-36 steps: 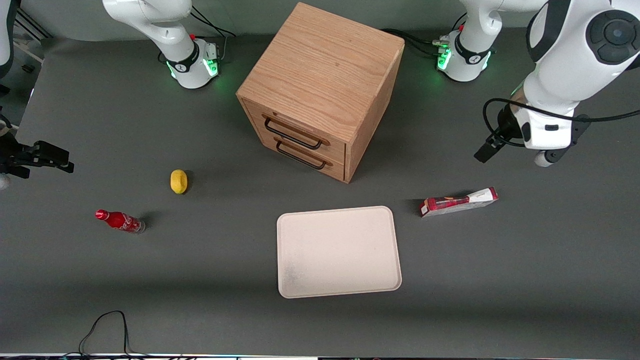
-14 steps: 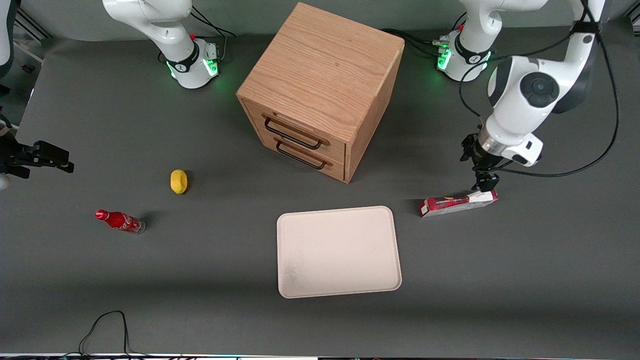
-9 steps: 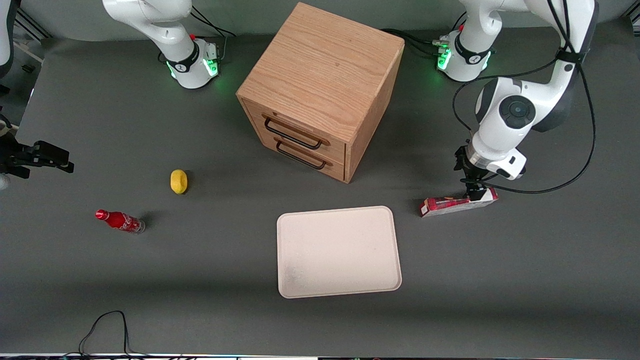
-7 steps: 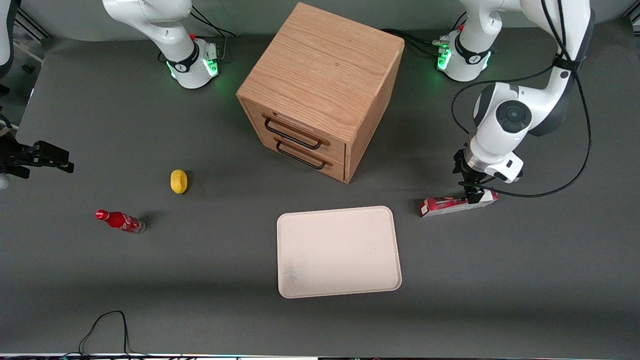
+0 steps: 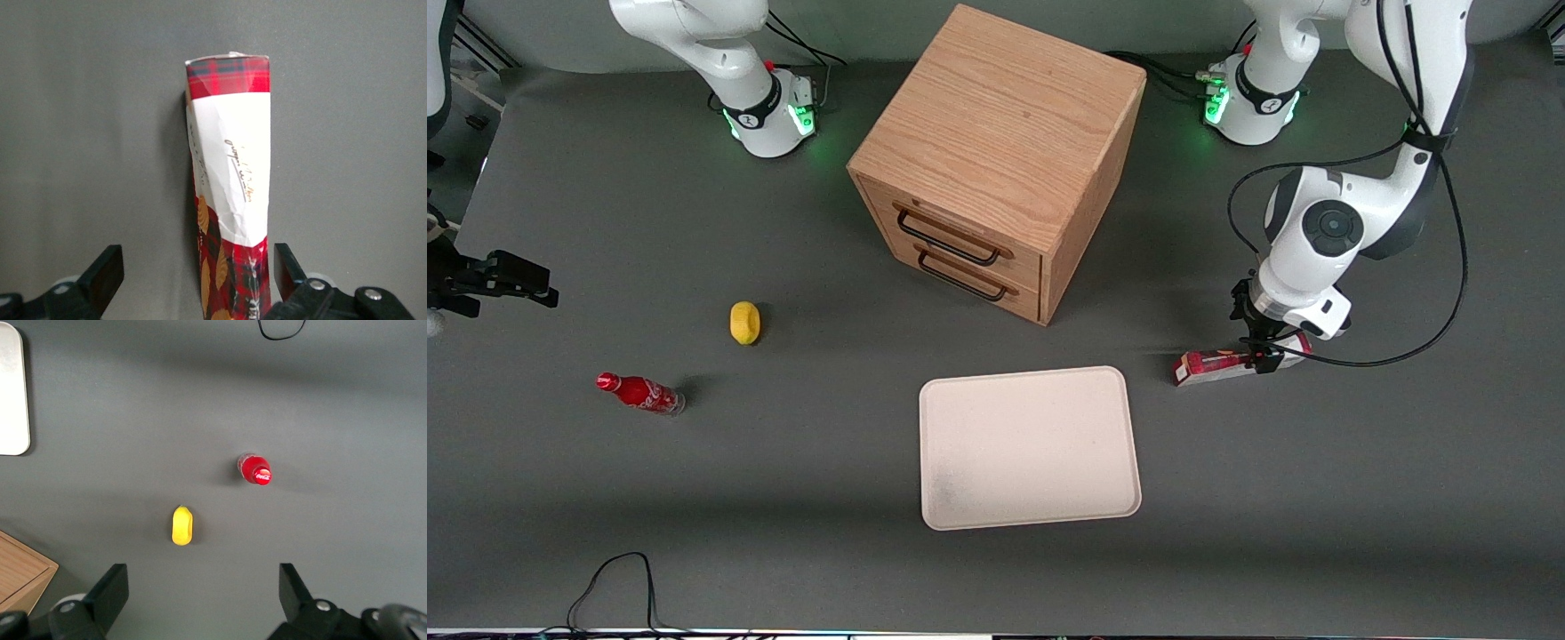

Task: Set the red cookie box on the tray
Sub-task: 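Lower the left gripper and close it on the cookie box's end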

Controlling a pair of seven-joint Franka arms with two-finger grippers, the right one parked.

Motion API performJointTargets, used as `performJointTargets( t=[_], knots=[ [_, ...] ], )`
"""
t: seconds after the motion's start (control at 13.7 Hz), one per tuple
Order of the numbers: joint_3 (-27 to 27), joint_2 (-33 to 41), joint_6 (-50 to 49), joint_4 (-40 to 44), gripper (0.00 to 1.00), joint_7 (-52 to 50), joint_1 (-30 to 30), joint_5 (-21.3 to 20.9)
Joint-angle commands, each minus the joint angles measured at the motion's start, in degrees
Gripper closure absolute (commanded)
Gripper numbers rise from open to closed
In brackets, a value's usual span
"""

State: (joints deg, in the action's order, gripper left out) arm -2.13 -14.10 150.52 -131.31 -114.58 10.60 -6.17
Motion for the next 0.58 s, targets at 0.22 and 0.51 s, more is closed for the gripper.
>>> performJointTargets(
  t=[0.22, 0.51],
  knots=[
    [0.19, -2.33, 0.30, 2.29, 0.62, -1.00, -0.40, -1.39],
    [0.11, -2.33, 0.12, 2.37, 1.00, -0.82, -0.84, -1.39]
  ],
)
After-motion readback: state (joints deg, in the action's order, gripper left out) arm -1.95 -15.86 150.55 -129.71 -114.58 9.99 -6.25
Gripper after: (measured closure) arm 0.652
